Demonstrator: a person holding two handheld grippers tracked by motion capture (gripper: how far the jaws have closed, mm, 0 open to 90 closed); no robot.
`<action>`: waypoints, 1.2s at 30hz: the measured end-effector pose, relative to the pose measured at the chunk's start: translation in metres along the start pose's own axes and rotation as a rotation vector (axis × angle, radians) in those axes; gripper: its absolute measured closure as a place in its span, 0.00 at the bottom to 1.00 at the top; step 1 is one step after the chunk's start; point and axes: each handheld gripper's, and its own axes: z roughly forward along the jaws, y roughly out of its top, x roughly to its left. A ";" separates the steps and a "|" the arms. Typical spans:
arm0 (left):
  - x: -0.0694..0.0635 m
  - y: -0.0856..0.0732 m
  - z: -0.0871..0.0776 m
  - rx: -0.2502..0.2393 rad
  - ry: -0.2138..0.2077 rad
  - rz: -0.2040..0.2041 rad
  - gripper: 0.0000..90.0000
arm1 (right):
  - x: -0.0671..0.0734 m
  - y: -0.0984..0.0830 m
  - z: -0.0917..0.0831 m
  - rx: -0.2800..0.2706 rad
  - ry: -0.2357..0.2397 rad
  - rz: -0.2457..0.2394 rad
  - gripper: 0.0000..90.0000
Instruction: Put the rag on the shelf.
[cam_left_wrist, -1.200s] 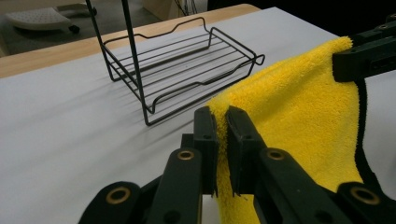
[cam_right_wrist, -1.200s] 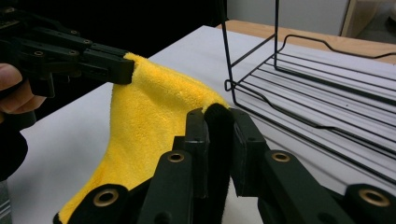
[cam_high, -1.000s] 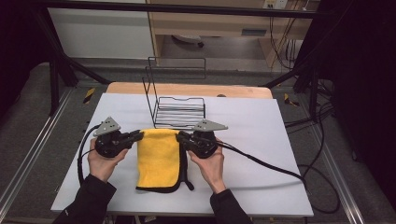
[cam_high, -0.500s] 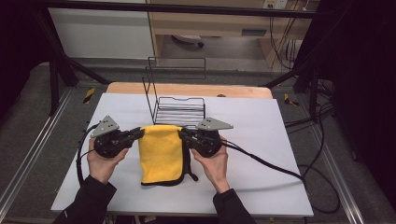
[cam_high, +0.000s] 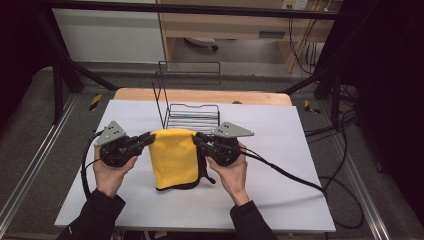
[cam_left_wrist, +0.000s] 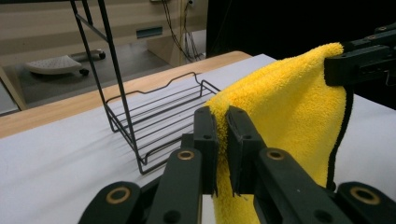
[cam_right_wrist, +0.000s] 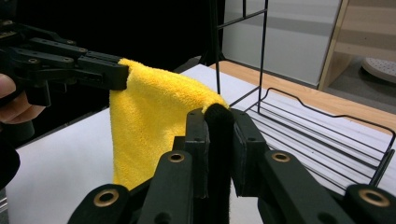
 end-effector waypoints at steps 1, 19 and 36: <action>-0.001 0.001 0.000 -0.005 -0.001 0.002 0.92 | 0.000 0.001 -0.001 -0.004 -0.001 -0.001 0.88; -0.009 0.024 0.006 -0.080 0.003 0.026 0.92 | -0.006 0.020 -0.020 -0.065 -0.032 -0.030 0.88; -0.013 0.051 0.011 -0.173 0.015 0.040 0.92 | -0.010 0.043 -0.032 -0.141 -0.076 -0.068 0.88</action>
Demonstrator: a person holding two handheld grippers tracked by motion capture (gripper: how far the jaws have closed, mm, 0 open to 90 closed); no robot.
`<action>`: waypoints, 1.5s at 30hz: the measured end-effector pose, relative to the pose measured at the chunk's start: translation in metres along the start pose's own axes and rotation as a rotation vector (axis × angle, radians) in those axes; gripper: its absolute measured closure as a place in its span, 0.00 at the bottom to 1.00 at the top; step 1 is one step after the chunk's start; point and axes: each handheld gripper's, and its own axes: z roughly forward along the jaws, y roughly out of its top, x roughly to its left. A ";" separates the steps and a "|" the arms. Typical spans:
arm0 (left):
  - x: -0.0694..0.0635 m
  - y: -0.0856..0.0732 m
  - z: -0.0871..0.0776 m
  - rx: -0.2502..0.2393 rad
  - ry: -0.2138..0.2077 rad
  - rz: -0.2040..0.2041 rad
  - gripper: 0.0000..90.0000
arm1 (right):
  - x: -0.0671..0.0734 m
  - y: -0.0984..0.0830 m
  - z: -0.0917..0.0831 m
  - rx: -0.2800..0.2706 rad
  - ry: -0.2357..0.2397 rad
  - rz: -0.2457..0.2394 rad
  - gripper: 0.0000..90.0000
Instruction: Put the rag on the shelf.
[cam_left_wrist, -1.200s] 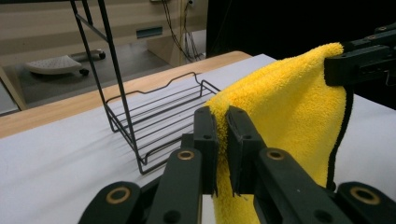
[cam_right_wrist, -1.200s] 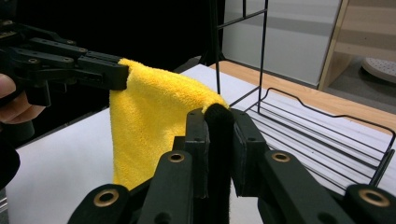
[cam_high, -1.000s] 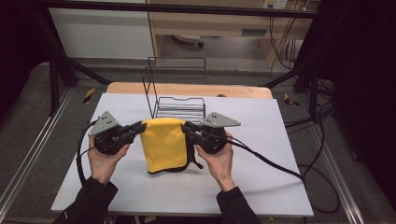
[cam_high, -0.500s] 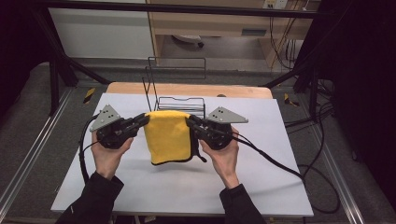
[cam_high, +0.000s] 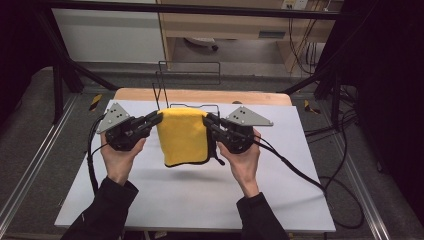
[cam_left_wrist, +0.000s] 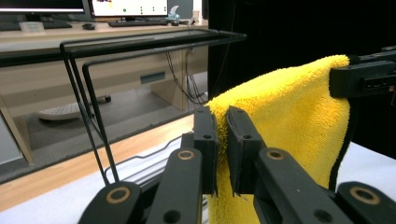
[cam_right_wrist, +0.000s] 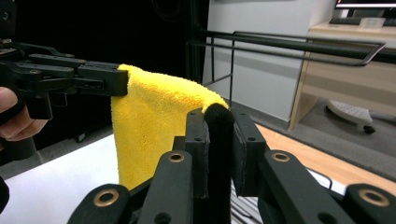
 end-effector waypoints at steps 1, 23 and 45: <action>0.000 0.001 0.001 -0.003 0.000 0.000 0.92 | 0.000 0.002 -0.001 -0.002 -0.001 -0.002 0.88; 0.002 0.032 0.015 -0.086 0.024 0.018 0.92 | -0.010 0.029 -0.004 -0.079 -0.048 -0.039 0.88; 0.009 0.071 0.023 -0.188 0.053 0.012 0.93 | -0.017 0.063 0.001 -0.172 -0.081 -0.064 0.88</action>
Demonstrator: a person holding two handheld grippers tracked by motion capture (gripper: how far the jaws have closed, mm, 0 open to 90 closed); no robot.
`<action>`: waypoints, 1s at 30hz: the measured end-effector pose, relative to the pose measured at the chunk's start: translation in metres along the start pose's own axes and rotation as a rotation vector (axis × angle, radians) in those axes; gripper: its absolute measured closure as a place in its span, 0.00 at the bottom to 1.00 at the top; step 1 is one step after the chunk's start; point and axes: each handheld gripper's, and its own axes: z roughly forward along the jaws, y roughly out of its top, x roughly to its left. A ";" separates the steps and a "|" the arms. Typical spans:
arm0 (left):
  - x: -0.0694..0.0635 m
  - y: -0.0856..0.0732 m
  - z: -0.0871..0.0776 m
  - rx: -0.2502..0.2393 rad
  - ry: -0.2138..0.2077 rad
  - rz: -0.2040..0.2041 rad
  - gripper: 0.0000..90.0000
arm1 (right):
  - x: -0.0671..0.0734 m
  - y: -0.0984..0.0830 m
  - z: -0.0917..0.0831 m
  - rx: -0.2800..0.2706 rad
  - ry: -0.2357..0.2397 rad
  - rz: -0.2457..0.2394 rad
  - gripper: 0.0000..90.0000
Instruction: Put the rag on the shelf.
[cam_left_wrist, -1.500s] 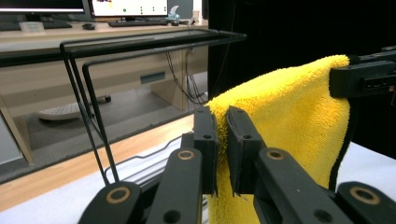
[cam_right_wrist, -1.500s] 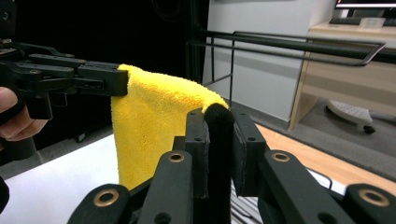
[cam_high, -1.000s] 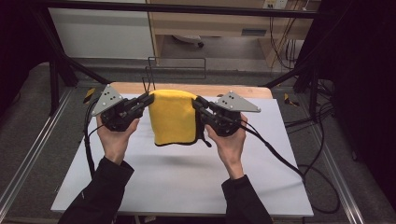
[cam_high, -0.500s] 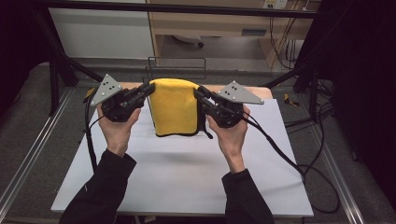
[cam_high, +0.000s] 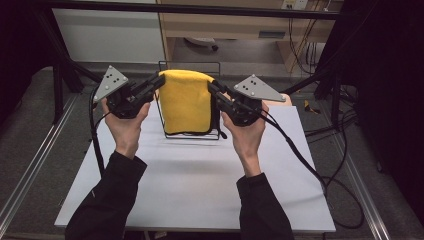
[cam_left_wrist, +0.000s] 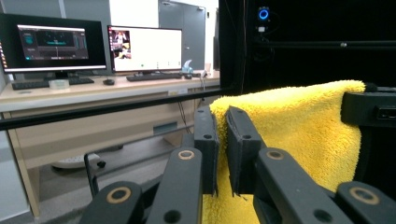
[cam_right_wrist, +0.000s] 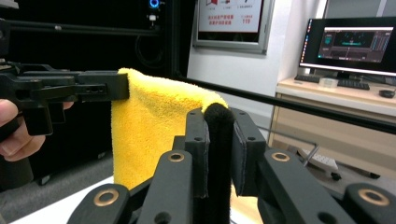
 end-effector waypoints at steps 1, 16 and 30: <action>0.000 0.002 0.000 -0.004 0.000 0.001 0.93 | 0.000 0.002 0.001 -0.007 -0.002 0.002 0.88; 0.005 0.030 0.009 -0.051 0.021 0.021 0.93 | -0.006 0.029 0.009 -0.057 -0.025 -0.027 0.88; 0.011 0.056 0.018 -0.086 0.024 0.025 0.93 | -0.013 0.055 0.021 -0.090 -0.043 -0.043 0.88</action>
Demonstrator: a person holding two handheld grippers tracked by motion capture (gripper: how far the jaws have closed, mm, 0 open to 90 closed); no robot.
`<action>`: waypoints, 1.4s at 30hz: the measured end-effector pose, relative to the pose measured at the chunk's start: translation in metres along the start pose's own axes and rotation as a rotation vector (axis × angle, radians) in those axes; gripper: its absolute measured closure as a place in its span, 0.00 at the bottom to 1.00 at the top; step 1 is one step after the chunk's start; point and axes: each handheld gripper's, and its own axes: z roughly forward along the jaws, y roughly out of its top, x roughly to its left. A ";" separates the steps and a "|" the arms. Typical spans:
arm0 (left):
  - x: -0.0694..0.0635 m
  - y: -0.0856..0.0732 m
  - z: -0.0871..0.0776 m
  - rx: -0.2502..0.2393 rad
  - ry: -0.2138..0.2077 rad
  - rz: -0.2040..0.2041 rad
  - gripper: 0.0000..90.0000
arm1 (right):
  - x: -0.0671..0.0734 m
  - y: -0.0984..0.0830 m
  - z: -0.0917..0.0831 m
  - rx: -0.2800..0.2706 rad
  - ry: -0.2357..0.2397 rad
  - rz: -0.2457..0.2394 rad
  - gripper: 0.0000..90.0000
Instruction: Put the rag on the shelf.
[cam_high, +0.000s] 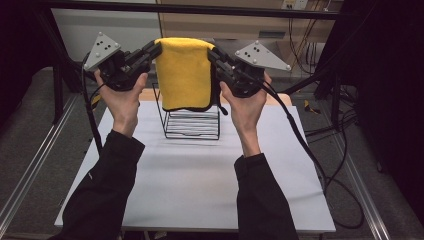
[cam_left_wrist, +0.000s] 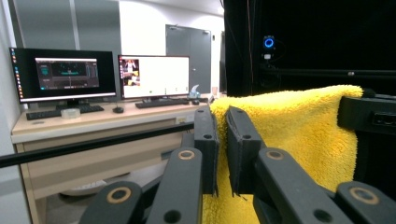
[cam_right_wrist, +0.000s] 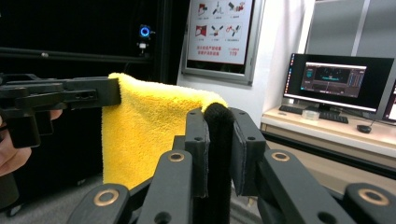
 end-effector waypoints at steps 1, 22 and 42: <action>0.000 0.002 0.000 -0.004 0.001 0.001 0.93 | -0.001 0.002 0.001 -0.004 -0.001 0.001 0.88; 0.011 0.031 0.018 -0.031 0.025 0.014 0.93 | -0.013 0.030 0.022 -0.044 -0.026 -0.029 0.88; 0.031 0.045 0.050 -0.012 0.046 0.035 0.93 | -0.032 0.040 0.051 -0.051 -0.066 -0.042 0.88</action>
